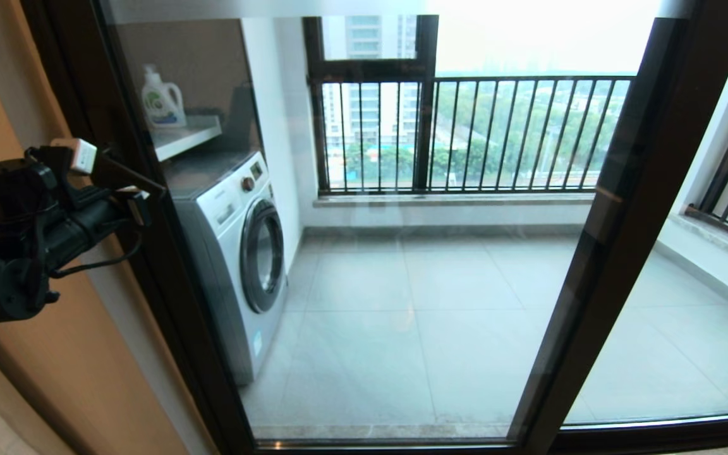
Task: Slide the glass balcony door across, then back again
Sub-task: Close the slid door
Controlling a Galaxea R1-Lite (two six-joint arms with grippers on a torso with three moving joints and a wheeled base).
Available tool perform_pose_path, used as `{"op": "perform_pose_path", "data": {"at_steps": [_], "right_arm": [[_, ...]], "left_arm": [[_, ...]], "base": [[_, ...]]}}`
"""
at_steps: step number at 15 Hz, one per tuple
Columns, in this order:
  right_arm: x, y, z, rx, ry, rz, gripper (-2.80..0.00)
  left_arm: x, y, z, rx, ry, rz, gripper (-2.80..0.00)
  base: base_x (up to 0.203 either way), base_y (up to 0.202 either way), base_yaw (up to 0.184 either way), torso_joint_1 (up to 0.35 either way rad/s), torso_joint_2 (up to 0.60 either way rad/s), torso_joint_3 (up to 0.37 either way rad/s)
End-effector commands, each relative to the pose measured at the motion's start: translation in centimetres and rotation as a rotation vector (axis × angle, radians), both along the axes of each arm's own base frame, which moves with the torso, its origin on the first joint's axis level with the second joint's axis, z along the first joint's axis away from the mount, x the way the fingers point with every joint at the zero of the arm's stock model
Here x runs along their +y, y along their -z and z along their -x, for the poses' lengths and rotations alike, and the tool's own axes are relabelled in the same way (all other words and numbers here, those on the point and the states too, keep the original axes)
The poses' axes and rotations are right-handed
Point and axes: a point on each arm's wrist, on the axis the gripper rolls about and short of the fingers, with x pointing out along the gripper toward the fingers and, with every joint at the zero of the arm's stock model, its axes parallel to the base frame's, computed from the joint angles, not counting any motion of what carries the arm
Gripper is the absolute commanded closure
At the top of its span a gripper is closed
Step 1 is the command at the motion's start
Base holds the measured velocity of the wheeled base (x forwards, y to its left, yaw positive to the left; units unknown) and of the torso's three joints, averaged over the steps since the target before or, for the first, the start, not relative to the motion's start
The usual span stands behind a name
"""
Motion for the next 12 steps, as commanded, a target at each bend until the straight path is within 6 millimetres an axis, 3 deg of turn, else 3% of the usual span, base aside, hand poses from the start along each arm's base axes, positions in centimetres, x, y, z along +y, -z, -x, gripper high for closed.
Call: {"op": "perform_pose_path", "data": {"at_steps": [1,8,12], "right_arm": [[0.0,0.3,-0.1,0.011,0.000,0.002,0.00],[0.0,0.3,-0.1,0.011,0.001,0.001,0.00],[0.0,0.3,-0.1,0.013,0.001,0.001,0.00]], "left_arm": [[-0.5,-1.1,-0.1,-0.038,0.000,-0.006,0.00],[-2.1,-4.7,1.0,-0.090,0.028,-0.007,0.00],[-2.4,-3.9,3.7,-0.027,0.035,0.003,0.00]], "base": [[0.000,0.000,0.000,0.000,0.00,0.000],[0.000,0.000,0.000,0.000,0.00,0.000],[0.000,0.000,0.000,0.000,0.00,0.000]]}}
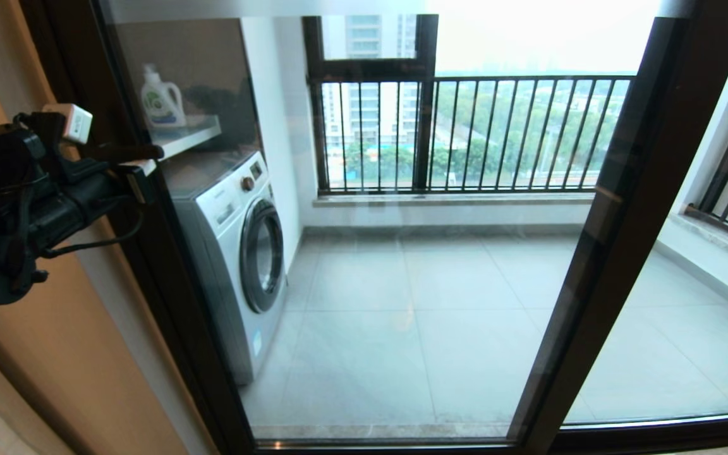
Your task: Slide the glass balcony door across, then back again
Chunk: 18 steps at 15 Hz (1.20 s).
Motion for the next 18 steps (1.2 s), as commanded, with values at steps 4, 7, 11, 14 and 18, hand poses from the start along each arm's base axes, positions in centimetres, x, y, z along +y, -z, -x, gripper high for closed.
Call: {"op": "perform_pose_path", "data": {"at_steps": [4,7,11,14,18], "right_arm": [[0.0,0.3,-0.1,0.012,-0.001,0.001,0.00],[0.0,0.3,-0.1,0.012,-0.001,0.001,0.00],[0.0,0.3,-0.1,0.012,-0.001,0.000,0.00],[0.0,0.3,-0.1,0.011,-0.001,0.001,0.00],[0.0,0.3,-0.1,0.012,-0.001,0.002,0.00]], "left_arm": [[-1.1,1.7,9.0,0.093,0.054,0.029,0.00],[-2.0,1.7,15.3,0.069,0.131,0.080,0.00],[-3.1,1.8,23.4,-0.024,0.163,0.088,0.00],[-4.0,2.7,30.4,-0.021,0.179,0.092,0.00],[-4.9,5.1,36.8,0.067,0.201,0.122,0.00]], "base": [[0.000,0.000,0.000,0.000,0.00,0.000],[0.000,0.000,0.000,0.000,0.00,0.000],[0.000,0.000,0.000,0.000,0.00,0.000],[0.000,0.000,0.000,0.000,0.00,0.000],[0.000,0.000,0.000,0.000,0.00,0.000]]}}
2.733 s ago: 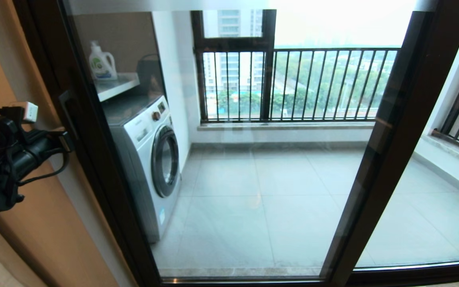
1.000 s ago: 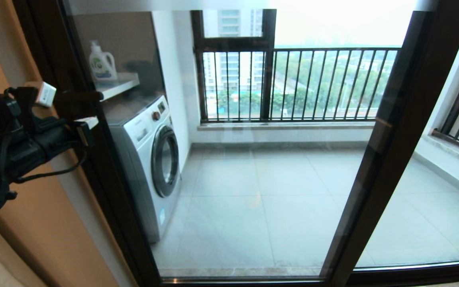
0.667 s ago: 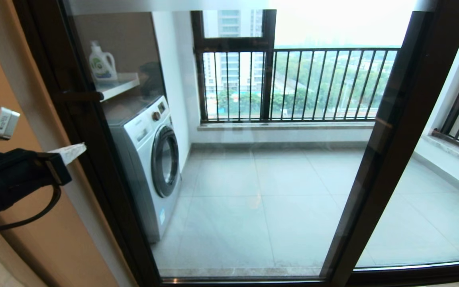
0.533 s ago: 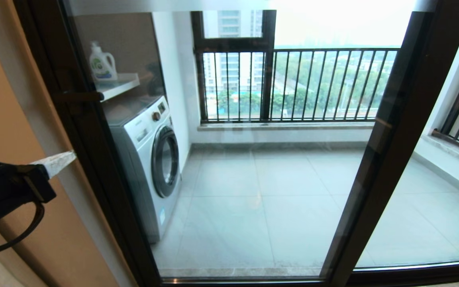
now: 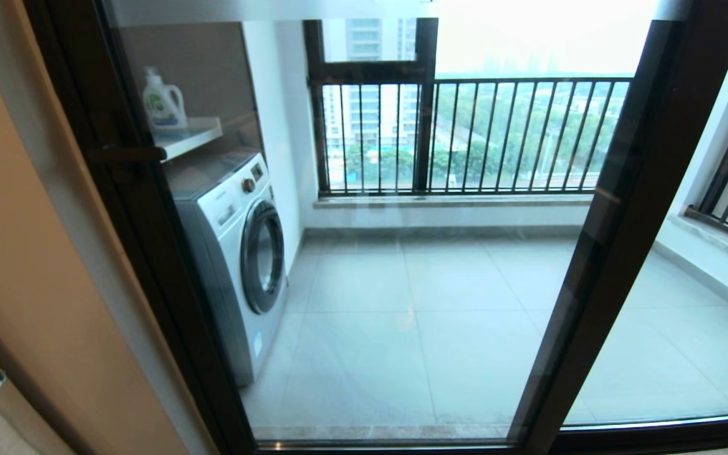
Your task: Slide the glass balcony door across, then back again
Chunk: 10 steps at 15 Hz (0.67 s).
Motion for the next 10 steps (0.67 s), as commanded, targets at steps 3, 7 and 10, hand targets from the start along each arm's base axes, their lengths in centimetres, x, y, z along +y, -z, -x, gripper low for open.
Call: {"op": "perform_pose_path", "data": {"at_steps": [3,7,10], "right_arm": [[0.0,0.3,-0.1,0.011,-0.001,0.001,0.00],[0.0,0.3,-0.1,0.013,-0.001,0.000,0.00],[0.0,0.3,-0.1,0.013,-0.002,0.000,0.00]], "left_arm": [[-0.7,-0.7,5.2,0.010,0.073,0.080,0.00],[-0.1,-0.9,5.8,0.023,0.181,0.052,0.00],[0.0,-0.2,6.3,0.014,0.140,0.042,0.00]], "base": [[0.000,0.000,0.000,0.000,0.00,0.000],[0.000,0.000,0.000,0.000,0.00,0.000],[0.000,0.000,0.000,0.000,0.00,0.000]]}}
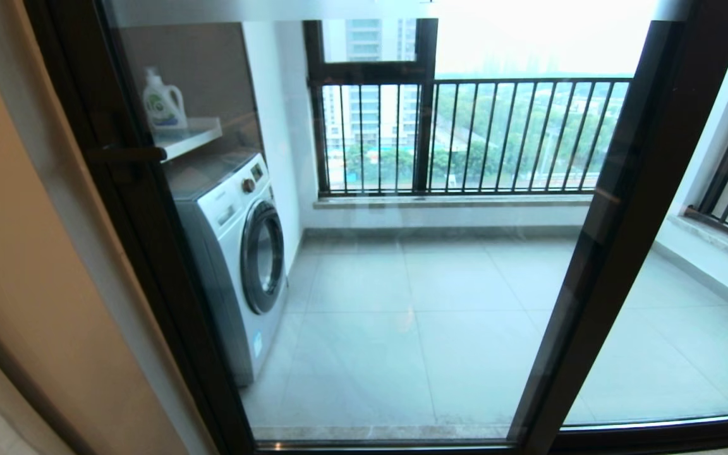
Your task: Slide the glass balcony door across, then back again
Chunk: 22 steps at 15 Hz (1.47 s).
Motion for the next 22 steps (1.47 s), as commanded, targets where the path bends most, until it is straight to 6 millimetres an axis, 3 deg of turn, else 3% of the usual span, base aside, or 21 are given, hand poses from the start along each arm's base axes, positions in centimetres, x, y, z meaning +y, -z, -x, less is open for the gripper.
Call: {"op": "perform_pose_path", "data": {"at_steps": [1,3,7,11,22], "right_arm": [[0.0,0.3,-0.1,0.013,-0.001,0.000,0.00],[0.0,0.3,-0.1,0.012,0.001,0.002,0.00],[0.0,0.3,-0.1,0.012,0.000,0.001,0.00],[0.0,0.3,-0.1,0.012,0.000,0.001,0.00],[0.0,0.3,-0.1,0.013,-0.001,0.000,0.00]], "left_arm": [[0.0,1.3,0.8,-0.029,-0.010,-0.001,0.00],[-0.1,4.2,0.9,-0.034,-0.032,-0.061,0.00],[0.3,11.2,-1.0,0.038,-0.213,-0.220,0.00],[0.7,12.8,-2.0,-0.021,-0.412,-0.289,0.00],[0.7,12.6,-2.0,0.004,-0.434,-0.156,0.00]], "base": [[0.000,0.000,0.000,0.000,0.00,0.000],[0.000,0.000,0.000,0.000,0.00,0.000],[0.000,0.000,0.000,0.000,0.00,0.000],[0.000,0.000,0.000,0.000,0.00,0.000],[0.000,0.000,0.000,0.000,0.00,0.000]]}}
